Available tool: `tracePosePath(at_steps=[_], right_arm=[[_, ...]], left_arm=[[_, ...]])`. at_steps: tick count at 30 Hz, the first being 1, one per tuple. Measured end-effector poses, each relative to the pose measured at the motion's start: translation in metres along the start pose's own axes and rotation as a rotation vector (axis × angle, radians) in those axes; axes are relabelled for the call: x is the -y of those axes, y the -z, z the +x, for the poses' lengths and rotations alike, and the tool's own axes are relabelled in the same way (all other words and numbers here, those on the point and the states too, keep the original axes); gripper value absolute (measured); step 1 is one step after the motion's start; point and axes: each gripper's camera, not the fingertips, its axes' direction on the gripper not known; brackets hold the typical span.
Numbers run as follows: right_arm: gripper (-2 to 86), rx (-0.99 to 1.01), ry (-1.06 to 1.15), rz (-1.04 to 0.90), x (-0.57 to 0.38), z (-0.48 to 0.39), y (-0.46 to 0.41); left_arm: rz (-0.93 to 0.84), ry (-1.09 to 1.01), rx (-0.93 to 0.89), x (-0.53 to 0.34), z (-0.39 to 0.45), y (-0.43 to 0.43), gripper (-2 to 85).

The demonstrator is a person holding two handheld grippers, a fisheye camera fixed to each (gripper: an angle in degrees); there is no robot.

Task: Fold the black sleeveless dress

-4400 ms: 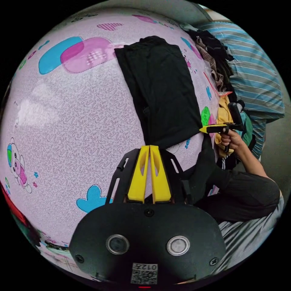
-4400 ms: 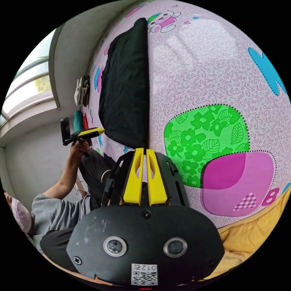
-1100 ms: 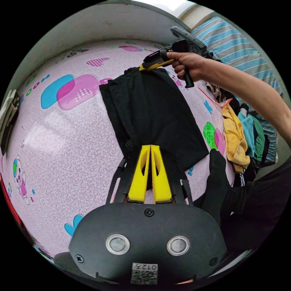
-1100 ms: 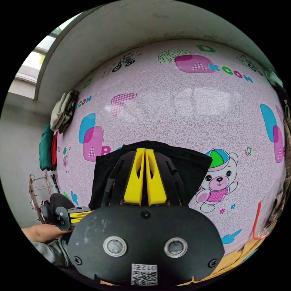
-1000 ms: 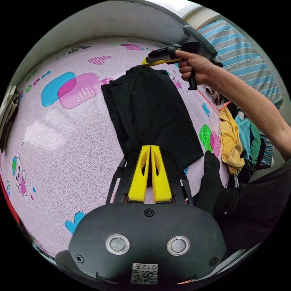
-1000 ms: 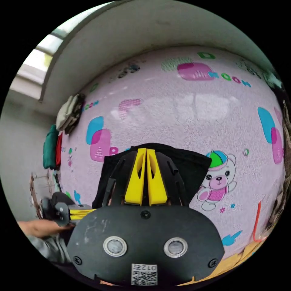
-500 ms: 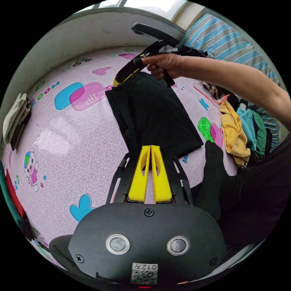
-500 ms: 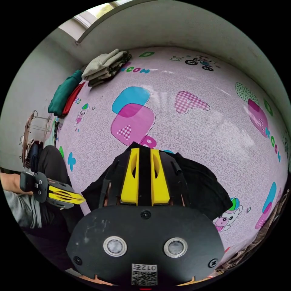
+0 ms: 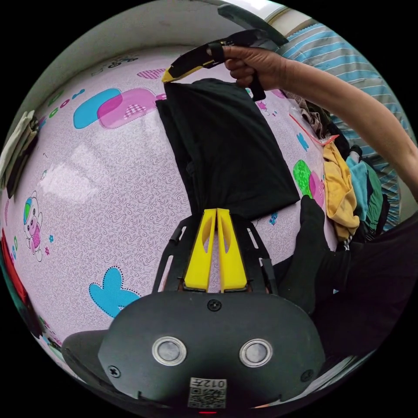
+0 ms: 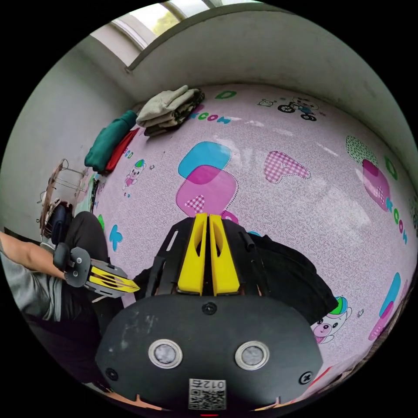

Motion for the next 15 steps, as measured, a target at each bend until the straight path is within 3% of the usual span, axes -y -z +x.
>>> tracePosePath(at_steps=[15], right_arm=[[-0.2, 0.045, -0.083, 0.060, 0.015, -0.006, 0.005]], left_arm=[[-0.022, 0.046, -0.017, 0.000, -0.014, 0.004, -0.1]])
